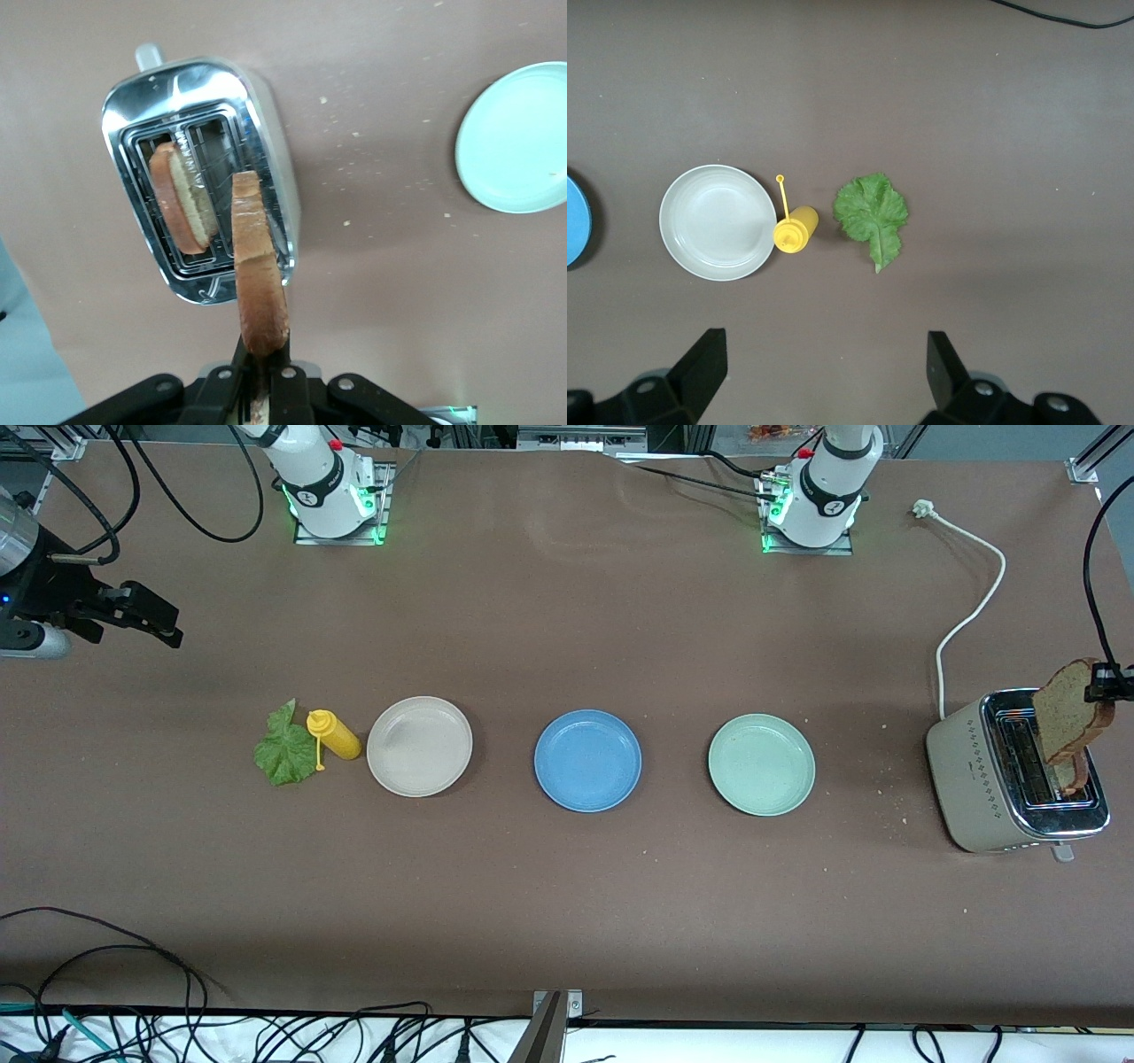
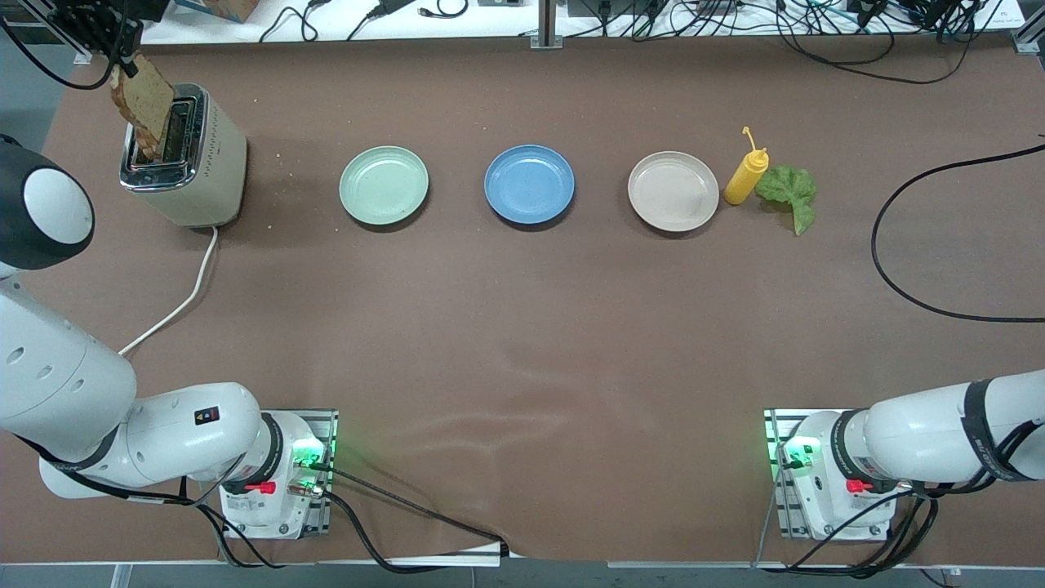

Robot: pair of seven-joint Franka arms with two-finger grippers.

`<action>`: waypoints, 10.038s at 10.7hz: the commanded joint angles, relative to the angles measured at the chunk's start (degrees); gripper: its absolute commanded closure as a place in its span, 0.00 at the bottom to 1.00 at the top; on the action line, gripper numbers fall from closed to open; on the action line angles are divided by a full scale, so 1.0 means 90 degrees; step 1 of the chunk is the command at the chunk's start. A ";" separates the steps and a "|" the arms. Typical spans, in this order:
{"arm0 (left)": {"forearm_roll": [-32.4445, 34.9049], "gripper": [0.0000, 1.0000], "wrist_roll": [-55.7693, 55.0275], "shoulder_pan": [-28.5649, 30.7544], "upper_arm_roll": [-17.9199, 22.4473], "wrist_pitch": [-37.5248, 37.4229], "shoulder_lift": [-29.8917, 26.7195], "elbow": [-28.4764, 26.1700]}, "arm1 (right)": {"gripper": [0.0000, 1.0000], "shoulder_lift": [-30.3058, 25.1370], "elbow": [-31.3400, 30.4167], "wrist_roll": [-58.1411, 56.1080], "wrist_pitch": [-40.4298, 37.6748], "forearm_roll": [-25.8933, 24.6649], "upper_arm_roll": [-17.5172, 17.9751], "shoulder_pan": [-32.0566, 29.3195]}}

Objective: Make sandwich in blue plate with both arms
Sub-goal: 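Lift the toast slice out of the toaster with the left gripper, then carry the toast to the blue plate and lower it down, then release the toast and raise the left gripper while the right gripper reaches the lettuce, then grasp the green lettuce leaf with the right gripper, then lift the lettuce and carry it toward the blue plate, then lower the lettuce onto the toast and open the right gripper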

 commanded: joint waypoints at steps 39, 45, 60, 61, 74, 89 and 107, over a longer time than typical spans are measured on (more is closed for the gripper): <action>-0.5896 0.01 -0.3108 -0.4176 -0.0297 0.3964 0.3337 0.0034 | 0.00 -0.0002 0.0085 -0.0040 -0.0105 0.0077 -0.0010 0.0005; -0.5984 0.00 -0.2078 -0.3728 0.0504 0.3780 0.3220 0.0014 | 0.00 0.0047 0.0085 -0.0089 -0.0105 0.0077 -0.0010 0.0005; -0.1671 0.00 -0.1487 -0.2565 0.0641 0.2483 -0.1857 -0.2584 | 0.00 0.1688 -0.1667 -0.2189 0.1783 -0.0294 -0.0195 -0.0483; -0.1407 0.00 -0.1487 -0.2478 0.0641 0.2180 -0.2023 -0.2584 | 0.00 0.1688 -0.2214 -0.2189 0.2611 -0.0294 -0.0195 -0.0483; -0.1023 0.00 -0.1546 -0.2340 0.1256 0.1279 -0.2112 -0.2360 | 1.00 0.2782 -0.3637 -0.2724 0.6350 -0.0323 -0.0156 -0.0454; -0.1033 0.00 -0.1536 -0.2330 0.1256 0.1279 -0.2093 -0.2350 | 1.00 0.2635 0.0534 -0.0019 0.0490 -0.0236 0.1073 0.0667; -0.1043 0.00 -0.1536 -0.2291 0.1256 0.1279 -0.2083 -0.2330 | 0.99 0.5115 0.1031 0.6044 0.5471 -0.0109 0.0938 0.3589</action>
